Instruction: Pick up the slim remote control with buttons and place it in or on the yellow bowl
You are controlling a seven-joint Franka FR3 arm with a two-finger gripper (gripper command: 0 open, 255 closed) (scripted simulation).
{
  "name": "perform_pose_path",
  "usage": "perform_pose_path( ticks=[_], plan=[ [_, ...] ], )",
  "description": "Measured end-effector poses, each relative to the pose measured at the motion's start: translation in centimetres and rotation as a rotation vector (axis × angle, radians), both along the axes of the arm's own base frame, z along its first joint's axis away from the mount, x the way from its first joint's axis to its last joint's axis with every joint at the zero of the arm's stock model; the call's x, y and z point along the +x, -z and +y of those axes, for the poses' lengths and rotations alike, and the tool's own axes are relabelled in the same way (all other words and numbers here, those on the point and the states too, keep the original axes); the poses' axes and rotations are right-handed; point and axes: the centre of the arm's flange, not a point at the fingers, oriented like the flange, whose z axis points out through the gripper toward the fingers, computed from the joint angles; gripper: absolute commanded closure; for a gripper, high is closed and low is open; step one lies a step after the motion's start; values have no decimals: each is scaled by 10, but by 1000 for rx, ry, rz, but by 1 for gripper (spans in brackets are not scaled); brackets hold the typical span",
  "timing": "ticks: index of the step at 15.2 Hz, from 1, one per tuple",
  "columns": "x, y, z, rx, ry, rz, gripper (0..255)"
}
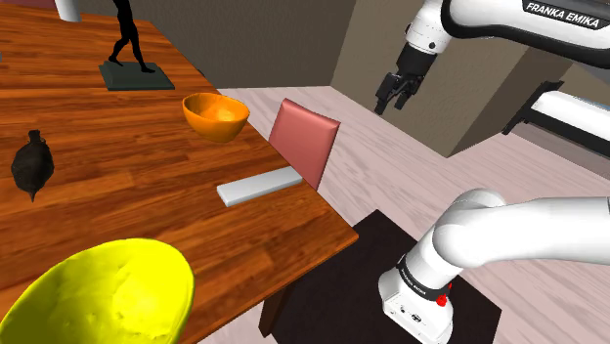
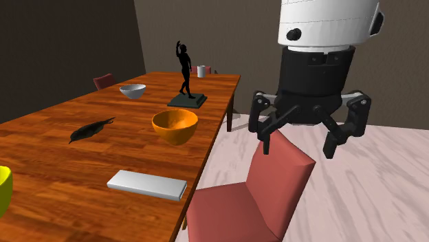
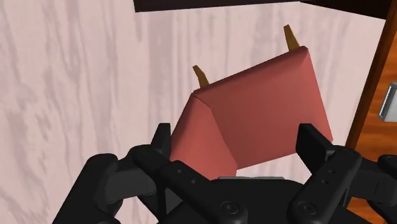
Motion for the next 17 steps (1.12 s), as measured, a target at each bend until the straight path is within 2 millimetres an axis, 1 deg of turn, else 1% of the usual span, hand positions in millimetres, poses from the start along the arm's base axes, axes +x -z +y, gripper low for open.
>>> perform_pose_path(
  ticks=[1, 3, 7, 8, 10, 12, 16, 17],
  plan=[
    [0, 0, 0, 0, 0, 0, 0],
    [11, 4, 9, 1, -54, 5, 0],
    [44, 23, 38, 3, -222, 22, 0],
    [49, 28, 46, 3, -267, 26, 0],
    [67, 40, 64, 4, -356, 34, 0],
    [81, 49, 83, 5, -446, 43, 0],
    [99, 69, 134, 8, -627, 60, 0],
    [103, 72, 144, 8, -671, 64, 0]
  ],
)
